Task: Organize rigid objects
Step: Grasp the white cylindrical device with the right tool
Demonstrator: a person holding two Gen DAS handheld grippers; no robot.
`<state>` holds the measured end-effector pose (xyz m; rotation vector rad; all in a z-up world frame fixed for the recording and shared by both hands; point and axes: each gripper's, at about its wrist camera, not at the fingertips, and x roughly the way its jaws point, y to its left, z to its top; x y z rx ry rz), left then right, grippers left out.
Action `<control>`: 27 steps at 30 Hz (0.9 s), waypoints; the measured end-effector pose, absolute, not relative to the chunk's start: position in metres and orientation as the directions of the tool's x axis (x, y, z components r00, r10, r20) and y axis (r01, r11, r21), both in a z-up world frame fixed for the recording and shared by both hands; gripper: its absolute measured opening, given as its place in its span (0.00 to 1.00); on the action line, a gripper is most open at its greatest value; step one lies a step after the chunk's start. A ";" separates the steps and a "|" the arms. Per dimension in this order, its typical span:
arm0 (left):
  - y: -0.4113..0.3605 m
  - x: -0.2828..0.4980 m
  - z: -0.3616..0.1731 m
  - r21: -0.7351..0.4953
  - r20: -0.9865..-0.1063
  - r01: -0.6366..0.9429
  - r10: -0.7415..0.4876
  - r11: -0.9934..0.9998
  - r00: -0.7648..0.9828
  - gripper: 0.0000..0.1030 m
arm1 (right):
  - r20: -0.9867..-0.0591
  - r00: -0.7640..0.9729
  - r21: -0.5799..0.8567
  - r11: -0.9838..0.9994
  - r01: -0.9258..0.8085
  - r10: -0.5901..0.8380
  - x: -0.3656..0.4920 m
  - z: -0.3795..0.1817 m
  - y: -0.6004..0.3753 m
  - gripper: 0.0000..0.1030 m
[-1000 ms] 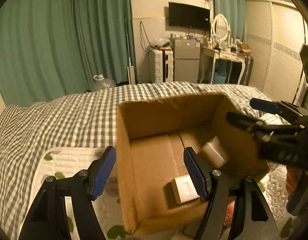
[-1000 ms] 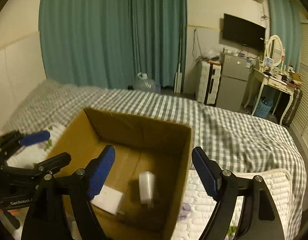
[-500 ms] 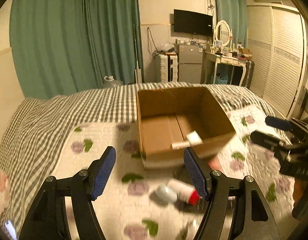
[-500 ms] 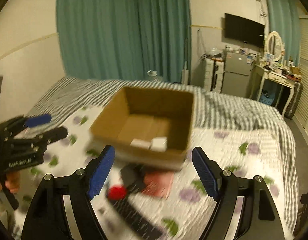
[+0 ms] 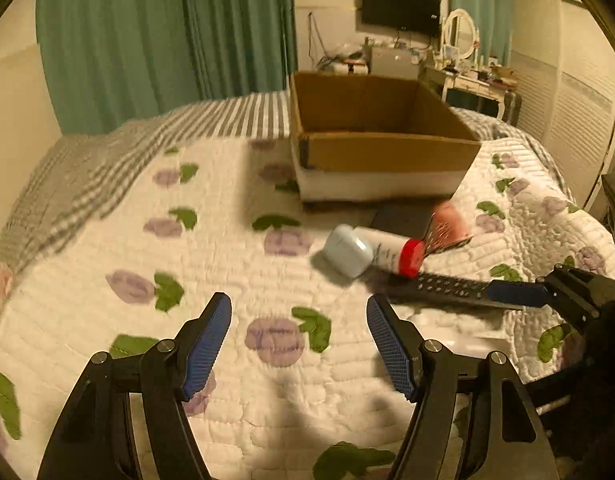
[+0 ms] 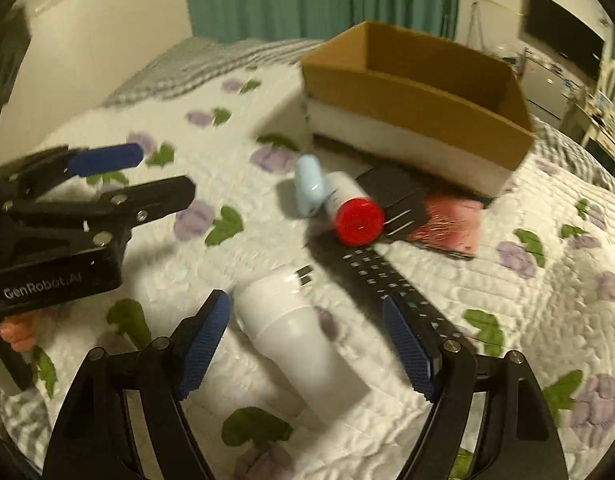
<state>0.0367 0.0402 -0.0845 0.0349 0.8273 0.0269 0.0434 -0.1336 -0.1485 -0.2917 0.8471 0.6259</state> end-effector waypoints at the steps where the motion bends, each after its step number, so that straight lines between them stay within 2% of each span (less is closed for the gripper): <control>1: 0.044 0.038 -0.087 0.027 -0.739 -0.012 0.028 1.000 0.674 0.71 | -0.781 0.483 0.004 0.776 -0.631 0.397 0.044 -0.153 -0.129 0.76; 5: 0.052 0.038 -0.094 0.003 -0.747 -0.029 0.022 1.000 0.665 0.71 | -0.807 0.449 -0.002 0.758 -0.652 0.384 0.046 -0.170 -0.116 0.74; 8: 0.054 0.039 -0.096 -0.010 -0.752 -0.033 0.014 0.999 0.659 0.71 | -0.826 0.421 0.000 0.746 -0.666 0.375 0.048 -0.180 -0.109 0.66; 12: 0.054 0.040 -0.096 -0.009 -0.757 -0.037 0.017 0.999 0.653 0.71 | -0.826 0.420 0.009 0.753 -0.658 0.376 0.052 -0.181 -0.111 0.50; 20: 0.044 0.053 -0.088 0.041 -0.769 -0.027 0.049 0.999 0.637 0.71 | -0.747 0.512 0.052 0.805 -0.592 0.424 0.065 -0.121 -0.144 0.50; 27: 0.012 0.091 -0.086 0.102 -0.753 0.040 0.051 0.994 0.656 0.71 | -0.710 0.617 -0.023 0.864 -0.502 0.339 0.124 -0.088 -0.171 0.50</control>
